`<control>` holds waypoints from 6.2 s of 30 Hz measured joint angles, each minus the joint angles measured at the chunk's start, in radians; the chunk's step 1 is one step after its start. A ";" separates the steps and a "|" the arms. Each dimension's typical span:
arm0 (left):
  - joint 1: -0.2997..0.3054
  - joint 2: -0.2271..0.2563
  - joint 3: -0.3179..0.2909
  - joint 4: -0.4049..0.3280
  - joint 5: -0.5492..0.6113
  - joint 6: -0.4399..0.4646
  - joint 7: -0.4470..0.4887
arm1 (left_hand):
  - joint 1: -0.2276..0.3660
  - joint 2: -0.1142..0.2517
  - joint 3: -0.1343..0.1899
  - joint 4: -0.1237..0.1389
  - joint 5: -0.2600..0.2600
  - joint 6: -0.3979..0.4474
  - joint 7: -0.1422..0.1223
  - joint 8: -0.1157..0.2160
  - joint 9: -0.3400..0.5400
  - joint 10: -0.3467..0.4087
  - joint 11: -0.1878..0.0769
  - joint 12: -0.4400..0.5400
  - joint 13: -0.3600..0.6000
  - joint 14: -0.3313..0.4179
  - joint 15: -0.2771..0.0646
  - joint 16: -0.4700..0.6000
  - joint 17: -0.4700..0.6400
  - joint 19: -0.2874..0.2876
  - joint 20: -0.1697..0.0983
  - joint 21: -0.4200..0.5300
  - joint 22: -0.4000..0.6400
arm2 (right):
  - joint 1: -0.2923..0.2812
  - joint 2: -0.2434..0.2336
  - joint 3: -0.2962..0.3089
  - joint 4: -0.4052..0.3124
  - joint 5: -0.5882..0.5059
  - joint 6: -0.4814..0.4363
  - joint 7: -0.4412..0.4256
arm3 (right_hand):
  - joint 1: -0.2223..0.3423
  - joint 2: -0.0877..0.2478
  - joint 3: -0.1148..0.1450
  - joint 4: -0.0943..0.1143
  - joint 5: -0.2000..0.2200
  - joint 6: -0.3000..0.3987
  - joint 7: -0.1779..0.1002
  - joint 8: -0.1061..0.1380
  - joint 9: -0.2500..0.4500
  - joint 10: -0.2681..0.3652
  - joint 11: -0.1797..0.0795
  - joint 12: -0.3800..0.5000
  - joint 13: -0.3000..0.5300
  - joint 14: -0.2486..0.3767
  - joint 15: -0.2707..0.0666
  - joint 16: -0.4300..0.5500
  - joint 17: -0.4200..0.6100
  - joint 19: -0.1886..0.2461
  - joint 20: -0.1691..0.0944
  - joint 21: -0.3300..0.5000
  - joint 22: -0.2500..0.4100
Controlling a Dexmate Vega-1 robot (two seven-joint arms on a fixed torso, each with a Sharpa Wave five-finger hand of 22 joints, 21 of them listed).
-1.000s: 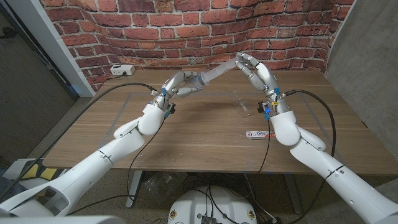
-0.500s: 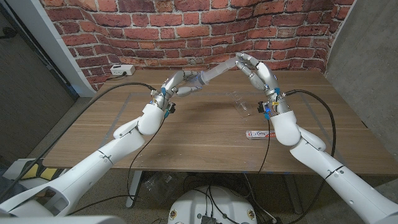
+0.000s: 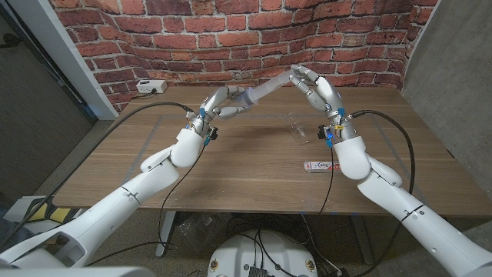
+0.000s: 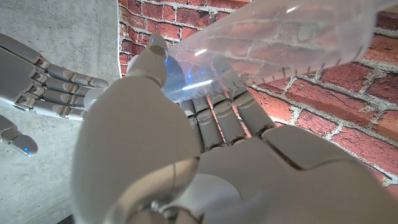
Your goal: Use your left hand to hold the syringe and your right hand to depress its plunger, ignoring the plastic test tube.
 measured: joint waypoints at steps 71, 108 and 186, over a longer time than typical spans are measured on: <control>-0.006 -0.013 -0.001 0.002 -0.009 -0.028 -0.011 | 0.000 0.000 0.011 -0.011 0.000 -0.006 0.013 -0.006 0.000 -0.007 0.005 -0.007 0.001 -0.003 -0.003 -0.004 0.000 0.000 0.000 -0.005 0.000 | 0.071 -0.014 -0.100 0.023 0.042 -0.045 0.141 | 0.004 0.004 0.000 0.000 0.000 0.061 -0.011 -0.003 0.000 0.060 -0.003 0.007 0.001 0.065 -0.004 0.000 0.000 0.059 -0.006 0.007 0.000; -0.029 -0.025 0.003 0.025 -0.012 -0.051 -0.017 | 0.000 0.000 0.014 -0.014 -0.001 -0.006 0.012 -0.008 -0.001 -0.015 0.001 -0.007 0.001 -0.003 -0.004 -0.004 0.000 -0.002 0.002 -0.008 0.000 | 0.129 0.000 -0.161 0.077 0.070 -0.021 0.212 | 0.009 0.009 0.000 0.000 0.000 0.077 -0.016 -0.003 0.000 0.076 -0.001 0.002 0.001 0.081 0.001 -0.005 0.000 0.068 -0.008 0.003 0.000; 0.058 0.049 -0.044 -0.073 -0.017 0.029 -0.012 | 0.000 0.000 0.025 -0.025 -0.004 -0.009 0.009 -0.022 0.005 -0.017 0.006 -0.007 0.001 -0.006 -0.005 -0.005 0.000 -0.002 0.002 -0.008 0.000 | 0.007 0.002 -0.034 0.047 0.322 0.012 0.178 | 0.009 0.009 -0.014 0.003 0.000 -0.029 0.025 -0.042 0.003 -0.023 0.026 -0.051 0.002 -0.019 0.047 -0.039 0.000 -0.008 0.014 -0.058 0.000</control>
